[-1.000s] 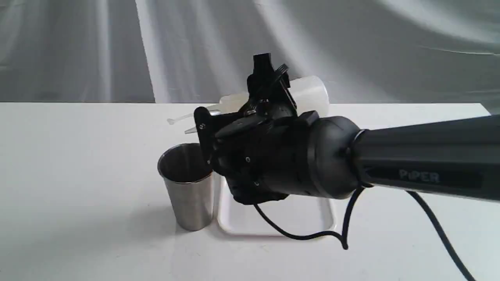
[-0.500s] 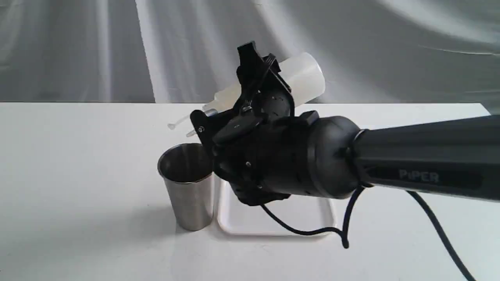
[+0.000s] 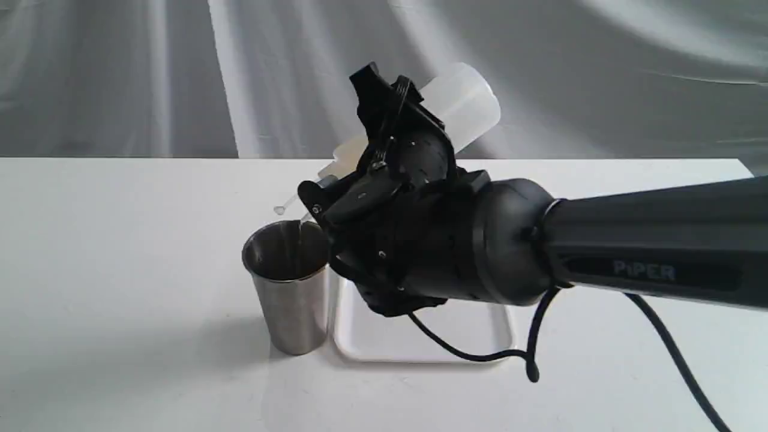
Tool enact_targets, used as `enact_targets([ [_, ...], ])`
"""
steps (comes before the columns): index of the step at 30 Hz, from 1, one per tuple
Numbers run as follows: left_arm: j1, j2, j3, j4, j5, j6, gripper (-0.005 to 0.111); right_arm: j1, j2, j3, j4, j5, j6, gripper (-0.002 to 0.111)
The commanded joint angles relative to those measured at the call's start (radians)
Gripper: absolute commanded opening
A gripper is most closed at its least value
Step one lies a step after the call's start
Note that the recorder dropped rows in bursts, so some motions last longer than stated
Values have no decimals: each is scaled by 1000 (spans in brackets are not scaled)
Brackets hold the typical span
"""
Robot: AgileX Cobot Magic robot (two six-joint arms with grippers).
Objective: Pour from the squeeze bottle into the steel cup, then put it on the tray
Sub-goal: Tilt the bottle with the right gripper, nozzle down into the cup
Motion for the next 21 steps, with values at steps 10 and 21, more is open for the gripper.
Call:
enact_targets([
  [10, -6, -3, 4, -1, -7, -1, 0, 0, -10, -12, -76, 25, -9, 14],
  [21, -6, -3, 4, -1, -7, -3, 0, 0, -10, -12, -76, 25, -81, 14],
])
